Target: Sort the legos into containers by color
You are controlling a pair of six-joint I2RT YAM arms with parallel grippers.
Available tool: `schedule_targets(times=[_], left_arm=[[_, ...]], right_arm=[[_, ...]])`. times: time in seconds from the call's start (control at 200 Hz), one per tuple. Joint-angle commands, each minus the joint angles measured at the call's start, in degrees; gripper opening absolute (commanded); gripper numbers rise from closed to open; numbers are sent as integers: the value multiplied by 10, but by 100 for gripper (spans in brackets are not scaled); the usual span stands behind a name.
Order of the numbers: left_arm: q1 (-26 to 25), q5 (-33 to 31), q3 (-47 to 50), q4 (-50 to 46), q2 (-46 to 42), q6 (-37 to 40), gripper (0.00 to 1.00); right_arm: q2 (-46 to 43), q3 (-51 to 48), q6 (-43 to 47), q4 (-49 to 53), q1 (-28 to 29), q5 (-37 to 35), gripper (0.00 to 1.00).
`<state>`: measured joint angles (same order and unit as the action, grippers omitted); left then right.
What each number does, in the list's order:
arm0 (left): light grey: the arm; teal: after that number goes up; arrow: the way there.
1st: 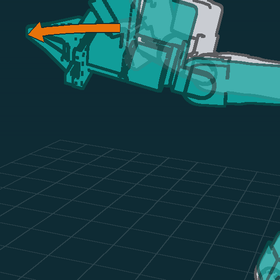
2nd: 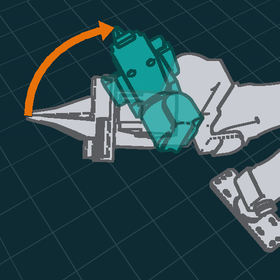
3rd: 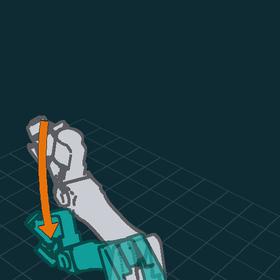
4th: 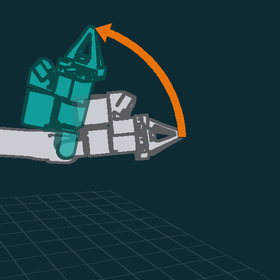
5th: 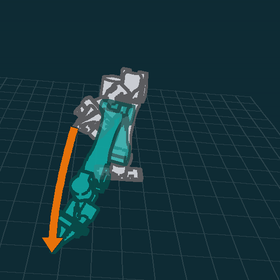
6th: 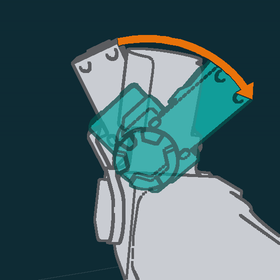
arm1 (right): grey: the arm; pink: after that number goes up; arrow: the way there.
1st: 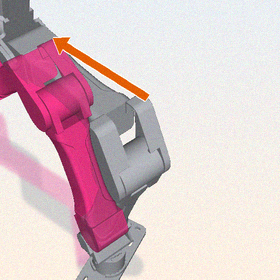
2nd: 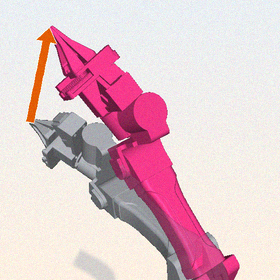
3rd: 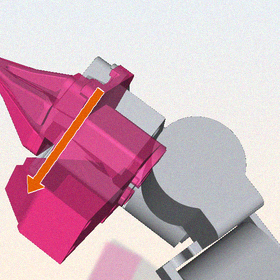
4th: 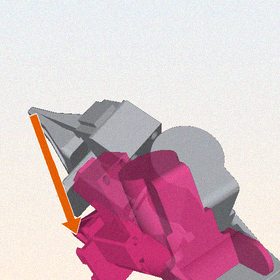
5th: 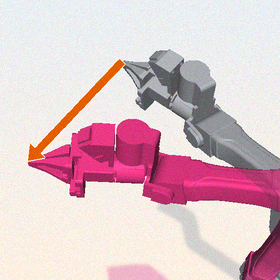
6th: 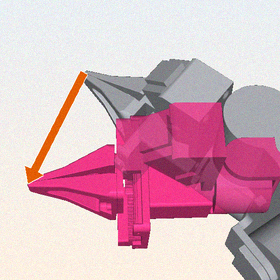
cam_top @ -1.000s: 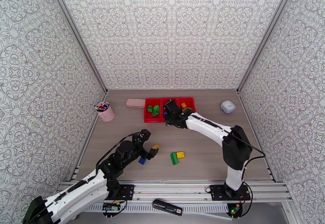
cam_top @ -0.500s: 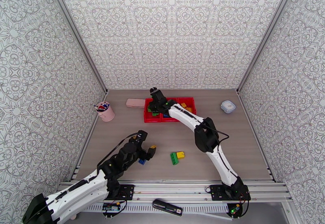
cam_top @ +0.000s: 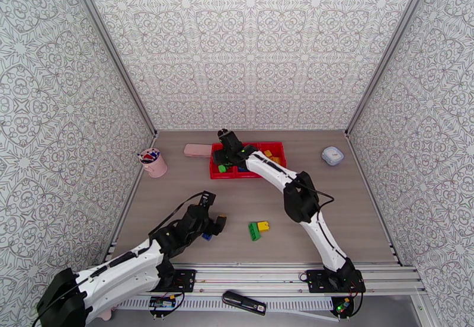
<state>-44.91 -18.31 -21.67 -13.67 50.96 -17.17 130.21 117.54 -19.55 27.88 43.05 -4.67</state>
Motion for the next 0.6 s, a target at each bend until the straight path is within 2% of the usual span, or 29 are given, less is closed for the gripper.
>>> schedule_targets(times=[0.0, 0.11, 0.24, 0.4, 0.5, 0.595], left_arm=[[6, -12, -49, -66, 26, -45, 100], [43, 0, -115, -132, 60, -84, 100], [60, 41, -186, -221, 89, -51, 100], [48, 48, -250, -337, 101, -34, 100], [45, 62, -278, -400, 105, -58, 100], [40, 92, -280, -421, 107, -89, 100]], right_arm=[[-108, -108, -6, -80, -2, -2, 77], [-196, -241, -11, -125, -2, -20, 79], [-265, -341, -25, -139, -3, -38, 80], [-314, -408, -32, -132, -3, -2, 84], [-340, -444, -45, -132, -3, 0, 85], [-353, -465, -55, -131, -3, 23, 86]])
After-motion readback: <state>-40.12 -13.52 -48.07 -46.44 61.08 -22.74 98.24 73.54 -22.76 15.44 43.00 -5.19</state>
